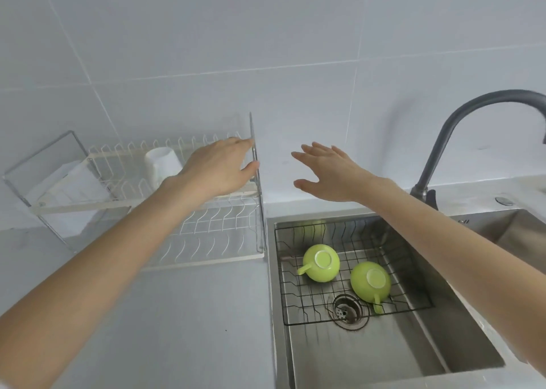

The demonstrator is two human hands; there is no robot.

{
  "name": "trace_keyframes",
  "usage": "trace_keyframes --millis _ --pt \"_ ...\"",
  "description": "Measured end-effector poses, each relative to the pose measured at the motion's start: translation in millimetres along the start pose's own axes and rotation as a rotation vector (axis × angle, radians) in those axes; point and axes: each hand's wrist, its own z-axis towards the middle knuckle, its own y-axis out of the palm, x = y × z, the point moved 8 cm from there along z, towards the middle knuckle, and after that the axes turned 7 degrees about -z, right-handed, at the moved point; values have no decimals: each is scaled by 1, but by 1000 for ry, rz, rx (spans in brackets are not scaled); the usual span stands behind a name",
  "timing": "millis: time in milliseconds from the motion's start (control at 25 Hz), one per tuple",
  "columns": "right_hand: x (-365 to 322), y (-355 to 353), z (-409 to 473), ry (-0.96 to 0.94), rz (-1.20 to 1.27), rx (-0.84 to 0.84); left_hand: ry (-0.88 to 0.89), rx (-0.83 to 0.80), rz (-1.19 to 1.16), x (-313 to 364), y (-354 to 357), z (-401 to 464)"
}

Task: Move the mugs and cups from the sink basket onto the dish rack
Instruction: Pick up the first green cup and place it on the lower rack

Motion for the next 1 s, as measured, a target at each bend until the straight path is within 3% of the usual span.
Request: trace_keyframes --millis 320,680,1000 --pt "114 51 -45 80 12 -188 -11 -145 -69 90 81 27" --pt "192 130 -63 124 97 -342 -108 -394 -136 133 193 51" --pt "238 214 -64 348 500 -489 -249 -582 -409 154 292 62"
